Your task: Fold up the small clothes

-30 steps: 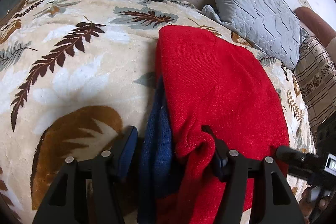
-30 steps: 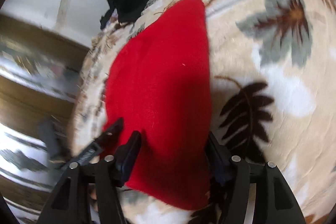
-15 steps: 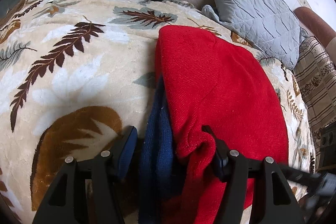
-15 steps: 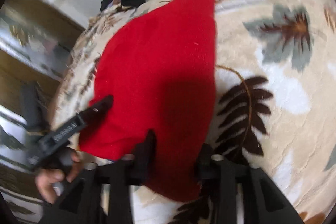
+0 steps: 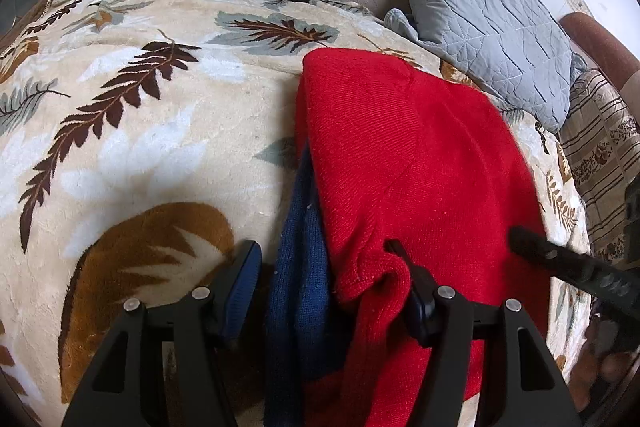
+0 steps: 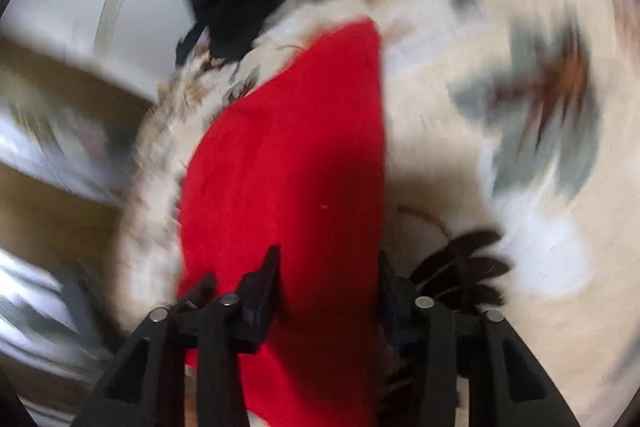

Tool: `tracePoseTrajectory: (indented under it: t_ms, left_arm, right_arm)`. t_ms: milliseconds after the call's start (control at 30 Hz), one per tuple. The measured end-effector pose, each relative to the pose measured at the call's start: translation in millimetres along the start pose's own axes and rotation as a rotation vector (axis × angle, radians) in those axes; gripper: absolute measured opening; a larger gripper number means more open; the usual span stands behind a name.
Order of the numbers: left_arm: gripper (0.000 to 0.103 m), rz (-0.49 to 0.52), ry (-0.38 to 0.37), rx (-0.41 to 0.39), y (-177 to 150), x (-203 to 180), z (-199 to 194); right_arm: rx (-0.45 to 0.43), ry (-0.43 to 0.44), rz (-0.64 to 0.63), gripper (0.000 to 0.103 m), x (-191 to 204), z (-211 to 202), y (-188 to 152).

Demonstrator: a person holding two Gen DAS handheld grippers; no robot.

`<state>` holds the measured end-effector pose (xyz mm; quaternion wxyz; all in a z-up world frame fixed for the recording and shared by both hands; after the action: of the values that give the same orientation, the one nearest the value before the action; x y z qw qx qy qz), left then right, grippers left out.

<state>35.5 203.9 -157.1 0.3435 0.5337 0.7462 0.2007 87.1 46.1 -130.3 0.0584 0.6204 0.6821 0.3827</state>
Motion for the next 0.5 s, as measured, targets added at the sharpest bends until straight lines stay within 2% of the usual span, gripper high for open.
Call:
tracePoseTrajectory:
  t_ms: [33, 100, 167, 233, 333, 400, 467, 500]
  left_arm:
    - [0.066, 0.002, -0.001, -0.001, 0.2, 0.0, 0.2]
    - [0.065, -0.012, -0.014, 0.001, 1.1, 1.5, -0.9]
    - [0.065, -0.089, -0.056, 0.018, 5.0, 8.2, -8.5]
    - [0.065, -0.172, -0.115, -0.012, 14.6, 15.6, -20.2]
    - [0.065, -0.27, -0.154, -0.039, 29.9, 32.0, -28.4]
    - [0.065, -0.306, -0.184, 0.004, 30.8, 35.8, -21.2]
    - [0.065, -0.342, -0.225, 0.081, 25.7, 34.0, -7.6]
    - [0.065, -0.351, -0.222, 0.111, 22.5, 33.8, -1.7]
  right_arm:
    - [0.011, -0.016, -0.011, 0.044, -2.8, 3.5, -1.8]
    - [0.02, 0.031, 0.085, 0.045, -16.0, 6.8, 0.5]
    - [0.02, 0.074, 0.101, 0.051, -19.2, 2.7, -0.1]
    - [0.013, 0.094, 0.12, 0.059, -21.5, -3.8, -3.8]
    - [0.022, 0.145, 0.192, 0.068, -31.0, -12.4, -8.6]
    - [0.021, 0.164, 0.209, 0.068, -32.5, -9.4, -9.6]
    - [0.032, 0.172, 0.21, 0.068, -33.1, -8.6, -12.8]
    - [0.038, 0.181, 0.216, 0.068, -29.5, -4.2, -13.2]
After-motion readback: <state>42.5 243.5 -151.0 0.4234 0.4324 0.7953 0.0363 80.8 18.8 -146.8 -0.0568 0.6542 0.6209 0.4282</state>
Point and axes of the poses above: each gripper's, at about its wrist camera, not at the fingertips, and z roughly the way its jaws point, x to its left, y to its top, the point moved 7 cm from there along z, roughly the way its jaws point, and after that the axes turned 13 degrees about -x, right-handed, at the moved point
